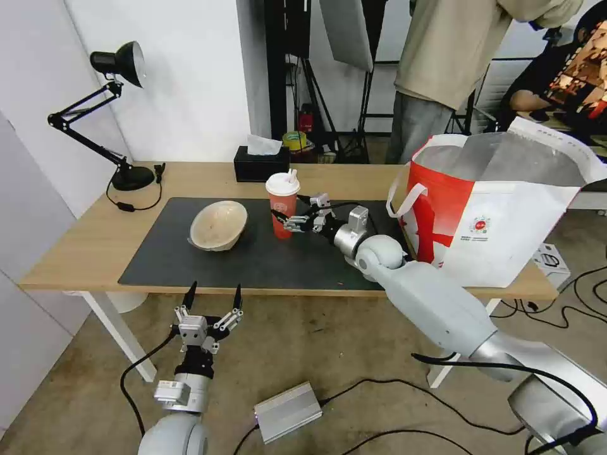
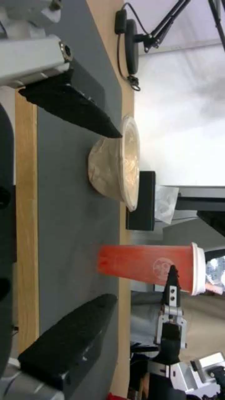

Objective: Pick up the trash from the table and place it into the takeout bag.

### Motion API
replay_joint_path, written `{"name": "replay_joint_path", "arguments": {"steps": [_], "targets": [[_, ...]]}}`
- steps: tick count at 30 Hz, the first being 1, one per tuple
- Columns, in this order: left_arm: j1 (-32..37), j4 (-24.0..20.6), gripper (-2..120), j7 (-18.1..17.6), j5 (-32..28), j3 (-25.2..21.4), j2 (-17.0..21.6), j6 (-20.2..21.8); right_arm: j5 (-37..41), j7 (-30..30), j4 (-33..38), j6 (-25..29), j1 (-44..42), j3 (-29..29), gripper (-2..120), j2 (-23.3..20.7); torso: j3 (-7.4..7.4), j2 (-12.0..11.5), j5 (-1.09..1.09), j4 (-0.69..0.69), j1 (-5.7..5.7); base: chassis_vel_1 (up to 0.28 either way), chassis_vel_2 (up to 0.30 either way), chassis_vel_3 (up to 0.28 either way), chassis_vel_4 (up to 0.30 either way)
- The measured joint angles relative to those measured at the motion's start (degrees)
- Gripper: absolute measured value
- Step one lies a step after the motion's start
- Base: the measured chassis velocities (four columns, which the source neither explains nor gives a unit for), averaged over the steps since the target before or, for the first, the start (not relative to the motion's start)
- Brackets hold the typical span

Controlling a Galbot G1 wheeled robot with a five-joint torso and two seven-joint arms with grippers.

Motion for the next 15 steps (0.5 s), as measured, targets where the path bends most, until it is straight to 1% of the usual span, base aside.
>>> {"name": "replay_joint_path", "arguments": {"steps": [15], "targets": [[-0.3, 0.5, 100, 0.1, 0.3, 0.8, 0.0, 0.0, -2.0, -1.1, -4.3, 1.6, 0.7, 0.9, 100, 1.8, 0.0, 0.0, 0.0, 0.0, 0.0, 0.0, 0.0, 0.0, 0.0]]}}
